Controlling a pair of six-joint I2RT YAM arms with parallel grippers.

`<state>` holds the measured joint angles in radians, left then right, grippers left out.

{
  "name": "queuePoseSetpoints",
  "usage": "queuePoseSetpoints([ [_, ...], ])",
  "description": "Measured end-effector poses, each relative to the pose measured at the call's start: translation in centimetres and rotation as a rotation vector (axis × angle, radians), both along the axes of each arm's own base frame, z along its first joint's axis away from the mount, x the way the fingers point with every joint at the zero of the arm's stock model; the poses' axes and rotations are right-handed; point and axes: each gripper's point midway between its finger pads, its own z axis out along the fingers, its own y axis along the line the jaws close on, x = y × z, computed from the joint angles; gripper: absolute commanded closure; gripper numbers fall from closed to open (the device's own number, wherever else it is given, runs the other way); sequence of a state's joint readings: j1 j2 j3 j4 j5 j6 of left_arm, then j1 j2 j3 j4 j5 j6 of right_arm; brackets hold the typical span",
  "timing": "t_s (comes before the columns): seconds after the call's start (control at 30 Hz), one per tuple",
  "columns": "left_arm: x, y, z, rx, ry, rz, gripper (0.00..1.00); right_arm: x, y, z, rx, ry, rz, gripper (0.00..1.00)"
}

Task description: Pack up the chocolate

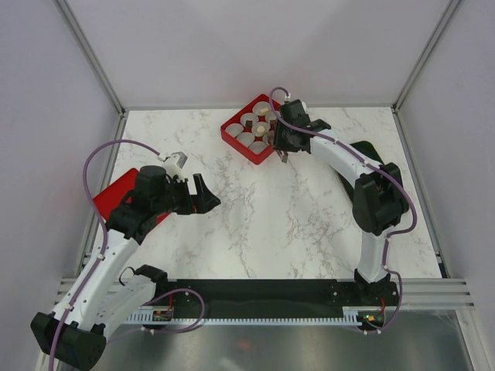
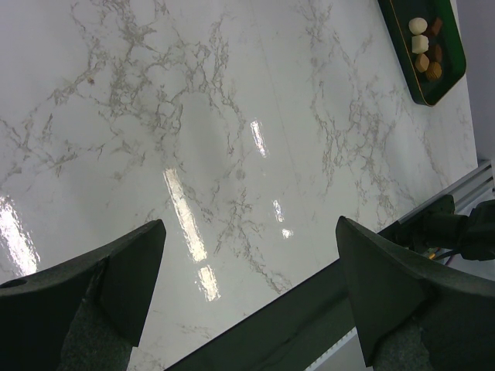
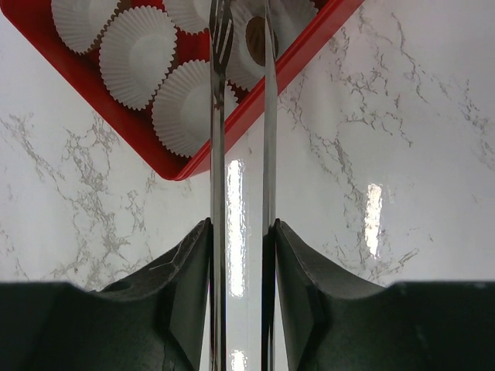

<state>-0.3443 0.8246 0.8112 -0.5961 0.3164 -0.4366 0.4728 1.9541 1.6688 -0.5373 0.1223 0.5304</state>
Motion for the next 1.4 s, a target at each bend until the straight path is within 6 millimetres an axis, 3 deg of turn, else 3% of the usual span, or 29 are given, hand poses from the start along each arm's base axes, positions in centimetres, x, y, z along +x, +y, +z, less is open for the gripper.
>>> queuePoseSetpoints([
  [0.3,0.0,0.0,0.0,0.0,0.0,0.0,0.0,0.1,-0.4,0.7,-0.022,-0.014,0.0,0.55],
  [0.4,0.0,0.0,0.0,0.0,0.0,0.0,0.0,-0.3,-1.0,2.2,-0.034,-0.033,-0.002,0.56],
  [0.5,0.0,0.0,0.0,0.0,-0.001,0.0,0.0,-1.3,-2.0,5.0,-0.039,-0.069,-0.011,0.56],
  [0.6,0.0,0.0,0.1,-0.001,-0.003,0.0,0.0,-3.0,-3.8,8.5,-0.025,-0.125,-0.03,0.56],
  [0.73,-0.1,0.0,0.2,-0.003,-0.009,0.0,0.0,-6.4,-9.2,11.3,-0.024,-0.163,-0.115,0.56],
  [0.83,-0.1,0.0,0.3,-0.004,-0.011,0.0,0.0,-9.1,-14.2,10.3,-0.044,-0.134,-0.211,0.56],
  [0.97,-0.1,0.0,0.3,-0.005,-0.011,-0.001,0.0,-13.3,-19.9,6.7,-0.101,-0.007,-0.335,0.56],
  [1.17,-0.1,0.0,0.3,-0.006,-0.011,-0.003,0.0,-18.0,-23.0,3.5,-0.155,0.135,-0.404,0.56],
  [1.4,-0.2,-0.1,0.3,-0.008,-0.01,-0.006,0.0,-20.1,-27.7,2.9,-0.175,0.158,-0.562,0.56],
])
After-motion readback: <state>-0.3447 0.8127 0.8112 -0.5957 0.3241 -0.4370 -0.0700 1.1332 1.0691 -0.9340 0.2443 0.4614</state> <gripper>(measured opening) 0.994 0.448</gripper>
